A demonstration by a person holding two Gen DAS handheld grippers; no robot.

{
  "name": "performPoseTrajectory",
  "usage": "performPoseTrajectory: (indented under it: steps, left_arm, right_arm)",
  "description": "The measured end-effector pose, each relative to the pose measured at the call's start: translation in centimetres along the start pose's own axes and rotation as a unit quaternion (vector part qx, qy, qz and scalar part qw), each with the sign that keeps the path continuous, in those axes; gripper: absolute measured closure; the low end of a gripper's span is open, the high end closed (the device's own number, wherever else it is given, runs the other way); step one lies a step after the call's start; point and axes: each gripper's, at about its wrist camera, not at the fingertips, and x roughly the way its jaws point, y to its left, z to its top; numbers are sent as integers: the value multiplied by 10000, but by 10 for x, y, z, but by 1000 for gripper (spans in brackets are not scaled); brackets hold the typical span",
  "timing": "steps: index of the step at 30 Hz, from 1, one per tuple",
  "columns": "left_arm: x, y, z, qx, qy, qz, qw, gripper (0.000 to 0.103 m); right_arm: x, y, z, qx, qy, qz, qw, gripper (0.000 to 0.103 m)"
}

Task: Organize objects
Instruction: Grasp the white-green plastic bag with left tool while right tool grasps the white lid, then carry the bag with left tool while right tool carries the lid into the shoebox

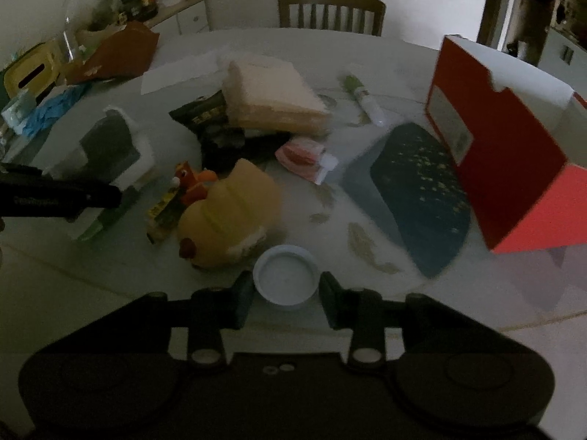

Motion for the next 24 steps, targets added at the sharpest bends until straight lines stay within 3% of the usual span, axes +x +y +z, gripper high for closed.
performPoseTrajectory:
  steps: [12, 24]
  left_arm:
    - [-42, -22, 2, -103, -189, 32, 9998, 62]
    - [-71, -107, 26, 147, -423, -205, 9988, 62]
  right_arm:
    - [-61, -36, 7, 149, -321, 309, 9989, 65]
    - [-103, -105, 30, 43, -707, 388, 9967, 65]
